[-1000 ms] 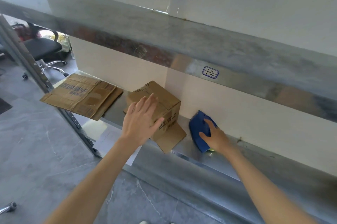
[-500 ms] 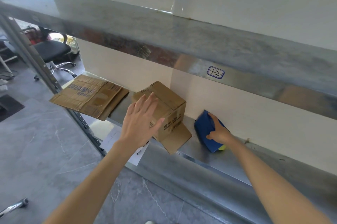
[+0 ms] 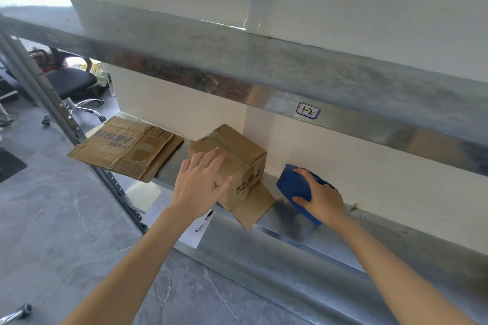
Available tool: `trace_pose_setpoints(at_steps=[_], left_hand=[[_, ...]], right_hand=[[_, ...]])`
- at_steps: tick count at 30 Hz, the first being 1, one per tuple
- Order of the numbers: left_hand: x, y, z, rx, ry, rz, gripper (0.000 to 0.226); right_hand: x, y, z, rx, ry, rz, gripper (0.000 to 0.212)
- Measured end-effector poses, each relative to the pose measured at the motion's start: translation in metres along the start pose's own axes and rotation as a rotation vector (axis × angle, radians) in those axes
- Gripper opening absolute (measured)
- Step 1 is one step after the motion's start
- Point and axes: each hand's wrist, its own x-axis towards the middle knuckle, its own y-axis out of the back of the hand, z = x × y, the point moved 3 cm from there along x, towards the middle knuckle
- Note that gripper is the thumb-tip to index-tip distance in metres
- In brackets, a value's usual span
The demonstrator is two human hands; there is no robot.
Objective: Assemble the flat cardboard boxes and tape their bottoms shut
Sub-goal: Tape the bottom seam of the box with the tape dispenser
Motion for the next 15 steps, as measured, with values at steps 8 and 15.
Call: trace_pose_setpoints(at_steps=[8,15], left_hand=[[0.014,0.001,0.017,-0.117,-0.051,-0.032,0.051],[0.032,0.004,0.034,-0.346,-0.135,-0.078,0.048]], right_hand=[[-0.027,0.062,-0.008,-0.108,0.157,-0.020,0.069],[-0.044,0.090,-0.039,-0.109,0.343,-0.024,0.069]])
